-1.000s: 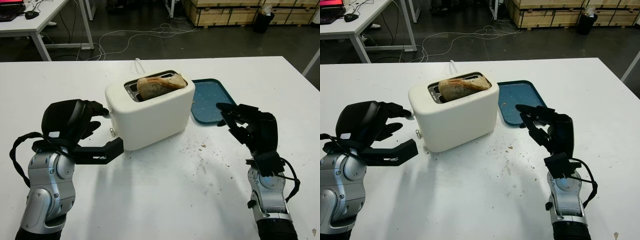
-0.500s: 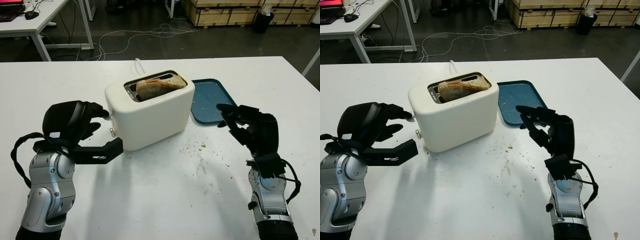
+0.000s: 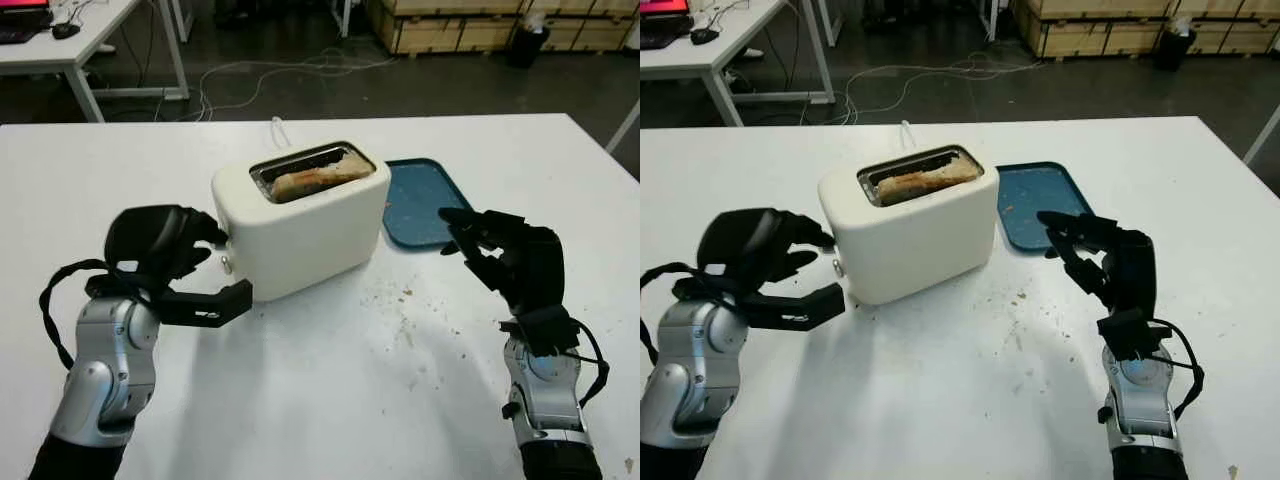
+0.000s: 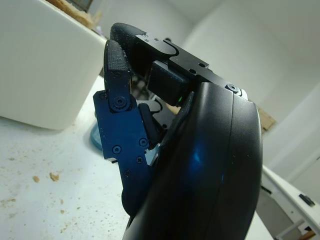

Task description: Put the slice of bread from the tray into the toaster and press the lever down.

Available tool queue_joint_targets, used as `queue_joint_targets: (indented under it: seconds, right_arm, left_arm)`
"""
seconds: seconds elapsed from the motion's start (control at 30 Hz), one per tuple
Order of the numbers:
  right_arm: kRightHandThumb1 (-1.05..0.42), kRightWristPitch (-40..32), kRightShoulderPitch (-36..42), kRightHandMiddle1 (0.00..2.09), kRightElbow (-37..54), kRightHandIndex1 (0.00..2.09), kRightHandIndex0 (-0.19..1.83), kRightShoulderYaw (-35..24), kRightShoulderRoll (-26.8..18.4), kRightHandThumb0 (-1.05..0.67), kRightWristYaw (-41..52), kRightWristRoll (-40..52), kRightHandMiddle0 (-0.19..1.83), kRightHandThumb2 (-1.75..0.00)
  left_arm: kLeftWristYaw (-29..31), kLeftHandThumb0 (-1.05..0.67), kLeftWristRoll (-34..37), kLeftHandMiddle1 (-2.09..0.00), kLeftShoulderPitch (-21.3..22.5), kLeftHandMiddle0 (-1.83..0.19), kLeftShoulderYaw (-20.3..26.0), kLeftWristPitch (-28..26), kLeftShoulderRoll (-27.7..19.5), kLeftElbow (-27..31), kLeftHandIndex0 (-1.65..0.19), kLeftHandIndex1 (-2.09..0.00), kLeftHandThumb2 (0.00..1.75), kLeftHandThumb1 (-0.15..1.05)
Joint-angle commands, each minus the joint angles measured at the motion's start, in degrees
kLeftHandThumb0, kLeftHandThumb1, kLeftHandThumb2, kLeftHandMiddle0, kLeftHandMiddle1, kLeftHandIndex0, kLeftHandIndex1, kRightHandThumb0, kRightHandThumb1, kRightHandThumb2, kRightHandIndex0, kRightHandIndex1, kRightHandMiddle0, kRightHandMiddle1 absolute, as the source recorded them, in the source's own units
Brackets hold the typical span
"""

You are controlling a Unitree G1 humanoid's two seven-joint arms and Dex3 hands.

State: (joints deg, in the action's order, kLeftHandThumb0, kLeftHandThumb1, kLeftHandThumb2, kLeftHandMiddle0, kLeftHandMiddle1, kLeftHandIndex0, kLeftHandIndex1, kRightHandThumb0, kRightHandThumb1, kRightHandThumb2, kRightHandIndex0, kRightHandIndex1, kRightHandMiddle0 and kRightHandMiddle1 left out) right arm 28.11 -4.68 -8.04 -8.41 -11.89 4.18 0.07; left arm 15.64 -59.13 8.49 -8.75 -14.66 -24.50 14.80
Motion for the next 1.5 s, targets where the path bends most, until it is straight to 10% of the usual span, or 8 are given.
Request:
queue_joint_targets:
  seconds: [0.0,0.6,0.93,1.17,1.47]
  right_arm:
    - [-0.92,-1.2,-0.1,0.01,1.7,1.24,0.92,-0.5,-0.6,-0.43,0.4,0.8,1.28,-0.19]
    - [-0.92,-0.3,-0.1,0.0,2.3,1.18,0.93,-0.4,-1.1,-0.42,2.0,1.4,1.28,-0.18]
    - [-0.92,-1.3,0.6,0.0,3.4,1.21,0.94,-0.6,-1.8,-0.43,3.0,2.0,1.28,-0.18]
    - [-0.92,-1.9,0.6,0.0,2.1,1.28,0.93,-1.4,-2.6,-0.4,4.7,3.2,1.28,-0.17]
    - [-0.92,-2.1,0.4,0.0,1.7,1.29,0.91,-1.1,-2.6,-0.42,5.4,2.5,1.28,-0.18]
  left_arm:
    - [1.6,-0.22,0.2,-1.07,-1.2,-1.03,-2.2,0.5,-0.8,-3.8,-1.37,-0.08,0.06,0.92]
    - [-2.0,-0.18,3.8,-0.98,-4.1,-1.04,-2.7,-2.5,0.1,-5.2,-1.25,-0.03,0.09,0.92]
    - [1.8,-0.13,3.7,-0.63,-7.5,-1.13,-6.5,-9.9,6.5,5.2,-1.12,-0.01,0.16,0.92]
    - [7.2,-0.04,2.7,-0.25,-3.3,-1.14,-14.7,-15.1,10.5,-9.6,-1.09,0.0,0.03,0.92]
    - [8.0,-0.03,3.3,-0.11,-3.0,-1.1,-15.9,-15.4,9.7,-12.2,-1.02,-0.03,0.07,0.9]
